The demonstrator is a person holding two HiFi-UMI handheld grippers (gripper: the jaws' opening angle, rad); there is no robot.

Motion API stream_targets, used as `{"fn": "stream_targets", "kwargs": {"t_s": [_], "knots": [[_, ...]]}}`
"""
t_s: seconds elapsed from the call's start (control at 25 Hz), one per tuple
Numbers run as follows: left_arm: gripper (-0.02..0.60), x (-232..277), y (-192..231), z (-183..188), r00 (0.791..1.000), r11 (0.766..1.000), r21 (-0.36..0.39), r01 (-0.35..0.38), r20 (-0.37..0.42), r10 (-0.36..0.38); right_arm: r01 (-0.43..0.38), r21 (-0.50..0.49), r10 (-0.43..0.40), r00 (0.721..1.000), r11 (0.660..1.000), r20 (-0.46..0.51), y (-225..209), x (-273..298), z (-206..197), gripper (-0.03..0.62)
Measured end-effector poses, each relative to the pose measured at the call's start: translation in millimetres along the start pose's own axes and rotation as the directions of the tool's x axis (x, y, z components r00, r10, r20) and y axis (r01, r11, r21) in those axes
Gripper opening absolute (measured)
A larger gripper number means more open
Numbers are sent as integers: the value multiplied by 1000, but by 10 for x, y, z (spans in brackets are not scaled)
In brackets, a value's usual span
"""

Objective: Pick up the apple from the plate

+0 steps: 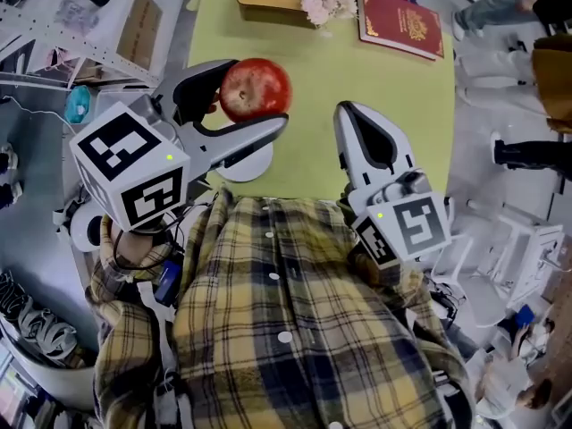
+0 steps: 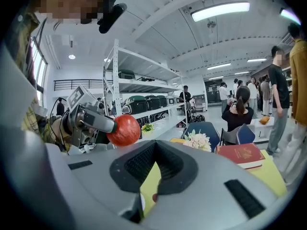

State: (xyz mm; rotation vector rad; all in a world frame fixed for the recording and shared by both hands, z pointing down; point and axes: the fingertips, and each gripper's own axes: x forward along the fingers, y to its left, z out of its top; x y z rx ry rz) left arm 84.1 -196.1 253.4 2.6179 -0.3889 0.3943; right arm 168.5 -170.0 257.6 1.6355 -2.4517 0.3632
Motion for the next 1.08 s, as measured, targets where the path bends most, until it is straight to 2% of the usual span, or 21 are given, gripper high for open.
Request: {"fn": "stream_targets", "kwargs": {"t_s": [1.08], "knots": [[382,38,-20,-14,1000,1000,-8,11,-2,-11,7,4,-7,1000,1000,-6,-36,-38,-20,-4]]}}
